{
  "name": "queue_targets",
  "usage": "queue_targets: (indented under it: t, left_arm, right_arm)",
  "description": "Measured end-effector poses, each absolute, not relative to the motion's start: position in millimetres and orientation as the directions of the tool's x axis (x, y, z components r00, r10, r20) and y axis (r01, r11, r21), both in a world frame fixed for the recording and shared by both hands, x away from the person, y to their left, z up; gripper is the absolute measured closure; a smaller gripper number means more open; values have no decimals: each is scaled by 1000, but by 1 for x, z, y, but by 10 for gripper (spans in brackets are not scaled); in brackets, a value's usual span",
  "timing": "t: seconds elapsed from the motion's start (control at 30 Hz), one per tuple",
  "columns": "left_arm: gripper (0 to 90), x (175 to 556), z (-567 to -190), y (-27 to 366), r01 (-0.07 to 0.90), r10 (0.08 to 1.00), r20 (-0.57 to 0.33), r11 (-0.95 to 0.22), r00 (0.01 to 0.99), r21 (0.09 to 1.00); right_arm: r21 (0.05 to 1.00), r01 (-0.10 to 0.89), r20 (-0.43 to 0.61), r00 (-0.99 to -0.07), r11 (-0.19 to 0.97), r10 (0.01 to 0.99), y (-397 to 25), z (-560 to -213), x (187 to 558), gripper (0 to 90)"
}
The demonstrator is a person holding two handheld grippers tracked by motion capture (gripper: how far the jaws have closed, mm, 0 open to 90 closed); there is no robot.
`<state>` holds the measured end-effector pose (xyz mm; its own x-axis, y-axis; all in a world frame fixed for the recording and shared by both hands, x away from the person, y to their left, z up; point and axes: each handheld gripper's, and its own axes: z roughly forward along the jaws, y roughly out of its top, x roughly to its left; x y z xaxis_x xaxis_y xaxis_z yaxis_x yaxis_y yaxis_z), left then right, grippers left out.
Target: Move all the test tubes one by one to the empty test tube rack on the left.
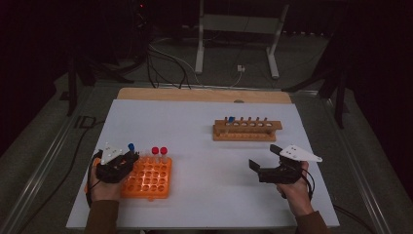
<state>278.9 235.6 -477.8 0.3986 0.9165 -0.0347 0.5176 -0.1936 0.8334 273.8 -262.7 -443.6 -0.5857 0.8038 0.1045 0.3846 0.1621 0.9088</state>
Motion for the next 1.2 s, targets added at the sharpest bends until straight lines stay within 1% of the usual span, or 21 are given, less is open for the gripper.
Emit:
queue_targets:
  t: [0.23, 0.4, 0.47, 0.5, 0.63, 0.73, 0.8, 0.87, 0.97, 1.03, 1.1, 1.17, 1.2]
  left_arm:
    - [780, 280, -482, 230, 562, 911, 2, -255, 412, 787]
    - [776, 281, -482, 230, 571, 913, -9, -248, 408, 782]
    - [754, 281, -483, 231, 578, 916, -14, -241, 400, 779]
    - [709, 281, -483, 232, 580, 920, -17, -233, 392, 781]
    - [623, 277, -480, 236, 577, 924, -38, -205, 380, 790]
    - [557, 271, -476, 240, 558, 922, -52, -185, 383, 809]
    - [498, 267, -472, 242, 538, 921, -66, -166, 385, 826]
    - [467, 263, -469, 244, 515, 916, -84, -142, 392, 846]
    - [393, 257, -463, 245, 477, 908, -103, -114, 406, 871]
    - [335, 255, -460, 244, 454, 902, -110, -102, 418, 885]
    - [255, 254, -458, 243, 438, 898, -125, -82, 422, 895]
    - [211, 254, -456, 242, 425, 887, -153, -53, 435, 904]
    - [181, 253, -455, 241, 421, 884, -167, -37, 437, 906]
  right_arm:
    - [906, 389, 105, -588, 167, 802, -261, -445, 275, 0]
    - [906, 386, 101, -595, 173, 798, -259, -445, 275, 0]
    - [905, 388, 102, -595, 174, 797, -258, -445, 275, 0]
    - [905, 387, 99, -597, 177, 796, -258, -445, 275, 0]
    - [908, 379, 92, -597, 179, 797, -257, -441, 277, 0]
    - [911, 373, 88, -595, 177, 799, -257, -437, 281, 0]
    - [910, 370, 76, -593, 187, 802, -256, -433, 284, 0]
    - [910, 367, 65, -591, 196, 804, -254, -429, 288, 1]
    - [908, 373, 70, -582, 190, 810, -251, -424, 296, 1]
    - [907, 374, 63, -575, 193, 816, -248, -422, 302, 6]
    - [905, 377, 61, -571, 196, 819, -244, -420, 309, 6]
    - [909, 365, 42, -560, 201, 828, -240, -418, 315, 43]
    - [911, 361, 41, -563, 201, 825, -238, -418, 319, 45]
